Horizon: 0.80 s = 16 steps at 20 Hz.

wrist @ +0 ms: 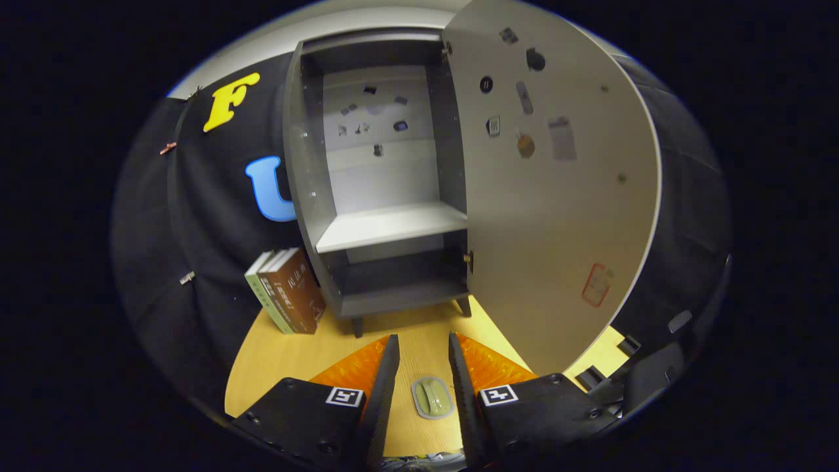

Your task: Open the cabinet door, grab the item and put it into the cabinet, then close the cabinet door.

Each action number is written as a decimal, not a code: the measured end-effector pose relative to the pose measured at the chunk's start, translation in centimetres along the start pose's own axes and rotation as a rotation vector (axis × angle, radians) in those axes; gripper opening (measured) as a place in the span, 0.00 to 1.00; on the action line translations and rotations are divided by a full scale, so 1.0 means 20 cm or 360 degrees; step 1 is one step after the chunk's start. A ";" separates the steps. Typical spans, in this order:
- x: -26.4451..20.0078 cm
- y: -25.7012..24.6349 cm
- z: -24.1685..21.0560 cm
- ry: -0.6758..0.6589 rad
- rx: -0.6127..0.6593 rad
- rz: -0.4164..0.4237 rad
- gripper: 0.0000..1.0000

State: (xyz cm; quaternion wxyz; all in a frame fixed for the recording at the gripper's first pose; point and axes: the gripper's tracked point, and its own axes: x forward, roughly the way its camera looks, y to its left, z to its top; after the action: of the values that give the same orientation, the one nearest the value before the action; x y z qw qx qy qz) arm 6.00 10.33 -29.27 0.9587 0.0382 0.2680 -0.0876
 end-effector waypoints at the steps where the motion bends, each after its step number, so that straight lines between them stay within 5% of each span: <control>1: 0.06 0.01 -0.09 0.0084 -0.0019 0.0012 0.49; 9: 0.52 -0.04 -0.76 0.0669 -0.0061 0.0135 0.47; 16: 0.73 -0.08 -1.06 0.0935 -0.0127 0.0128 0.47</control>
State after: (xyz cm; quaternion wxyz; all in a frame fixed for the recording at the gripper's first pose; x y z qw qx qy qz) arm 7.23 9.19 -54.97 0.8435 0.0347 0.5355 -0.0241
